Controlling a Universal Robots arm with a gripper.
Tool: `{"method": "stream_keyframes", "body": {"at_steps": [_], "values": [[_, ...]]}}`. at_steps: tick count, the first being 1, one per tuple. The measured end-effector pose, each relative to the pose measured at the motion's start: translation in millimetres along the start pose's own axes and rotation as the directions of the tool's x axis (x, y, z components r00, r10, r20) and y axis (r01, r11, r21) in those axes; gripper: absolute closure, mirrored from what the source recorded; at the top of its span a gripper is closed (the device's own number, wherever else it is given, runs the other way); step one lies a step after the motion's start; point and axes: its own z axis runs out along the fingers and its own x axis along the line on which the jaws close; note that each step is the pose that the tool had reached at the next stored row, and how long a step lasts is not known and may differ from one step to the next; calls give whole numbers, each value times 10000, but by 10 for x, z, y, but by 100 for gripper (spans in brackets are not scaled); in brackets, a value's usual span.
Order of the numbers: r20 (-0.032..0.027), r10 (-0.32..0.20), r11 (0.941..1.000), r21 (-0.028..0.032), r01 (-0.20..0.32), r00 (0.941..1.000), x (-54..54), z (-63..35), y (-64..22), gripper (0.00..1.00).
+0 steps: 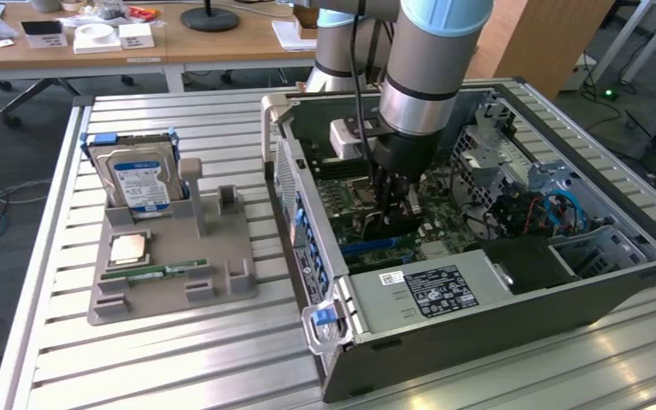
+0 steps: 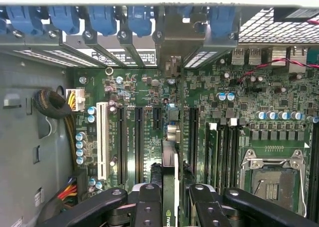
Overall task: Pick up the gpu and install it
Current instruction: 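Insert the gpu into the slot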
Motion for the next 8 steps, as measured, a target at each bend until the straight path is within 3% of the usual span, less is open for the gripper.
{"method": "stream_keyframes", "body": {"at_steps": [8], "values": [[0, 0, 10000, 0, 0, 10000, -2, 35, 13, 74]]}}
